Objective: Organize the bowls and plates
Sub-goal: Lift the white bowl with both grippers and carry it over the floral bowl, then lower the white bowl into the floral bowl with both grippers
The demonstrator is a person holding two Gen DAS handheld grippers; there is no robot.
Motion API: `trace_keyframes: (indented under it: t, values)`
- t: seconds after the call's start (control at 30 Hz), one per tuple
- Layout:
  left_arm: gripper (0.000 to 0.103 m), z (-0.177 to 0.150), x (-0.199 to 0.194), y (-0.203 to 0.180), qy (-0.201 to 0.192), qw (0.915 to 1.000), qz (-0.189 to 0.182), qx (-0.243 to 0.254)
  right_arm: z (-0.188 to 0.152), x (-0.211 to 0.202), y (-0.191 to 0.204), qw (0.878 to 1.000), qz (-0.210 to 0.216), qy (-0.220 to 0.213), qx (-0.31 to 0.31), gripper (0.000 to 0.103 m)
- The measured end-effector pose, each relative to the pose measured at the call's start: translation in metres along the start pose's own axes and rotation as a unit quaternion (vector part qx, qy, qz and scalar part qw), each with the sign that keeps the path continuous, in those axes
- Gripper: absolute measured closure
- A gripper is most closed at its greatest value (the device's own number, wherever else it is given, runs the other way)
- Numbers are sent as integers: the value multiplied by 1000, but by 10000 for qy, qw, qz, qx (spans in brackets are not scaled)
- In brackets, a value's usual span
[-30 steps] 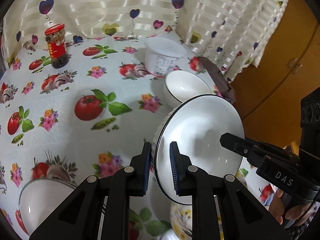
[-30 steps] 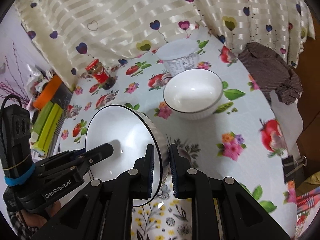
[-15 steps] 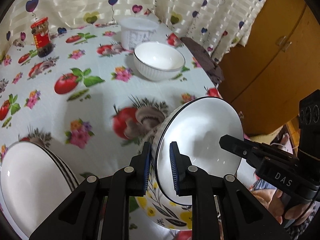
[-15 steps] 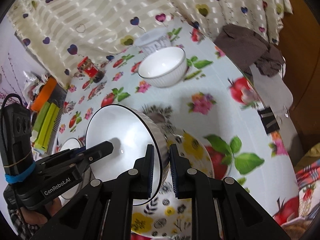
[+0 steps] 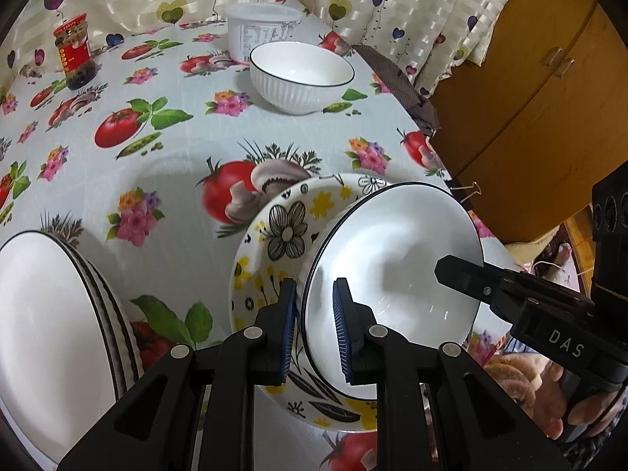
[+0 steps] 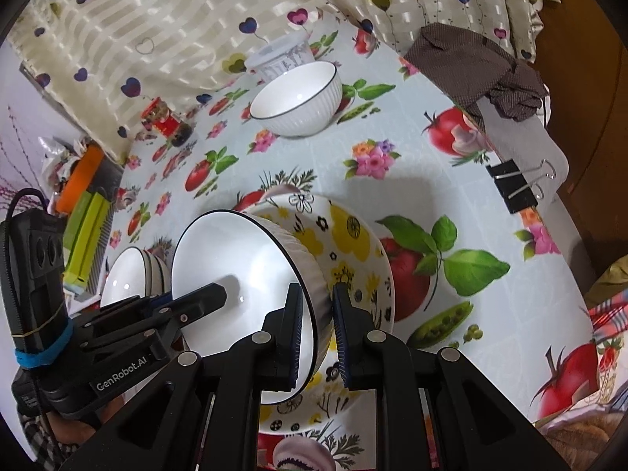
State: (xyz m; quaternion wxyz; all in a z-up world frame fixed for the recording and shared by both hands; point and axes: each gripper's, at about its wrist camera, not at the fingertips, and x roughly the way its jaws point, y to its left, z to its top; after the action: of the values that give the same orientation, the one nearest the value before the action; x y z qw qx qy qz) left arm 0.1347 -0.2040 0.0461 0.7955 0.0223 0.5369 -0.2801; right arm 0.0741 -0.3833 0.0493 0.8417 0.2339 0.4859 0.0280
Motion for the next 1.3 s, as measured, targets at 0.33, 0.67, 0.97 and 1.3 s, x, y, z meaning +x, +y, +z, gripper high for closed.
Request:
trace_keyframes:
  t: [0.33, 0.67, 0.97, 1.3]
  values:
    - [84, 1, 3, -3, 18, 10000, 58, 47, 1, 4, -2, 10000, -75, 8, -36, 87]
    - [83, 6, 9, -1, 95, 9999, 61, 59, 9, 14, -6, 9999, -104, 35, -24, 87]
    - [83, 5, 15, 4, 167, 9999, 16, -30, 12, 19, -6, 9999, -60, 80, -6, 86]
    - [81, 15, 5, 10, -1, 9998, -188, 33, 22, 10, -5, 9998, 49, -165, -77, 80]
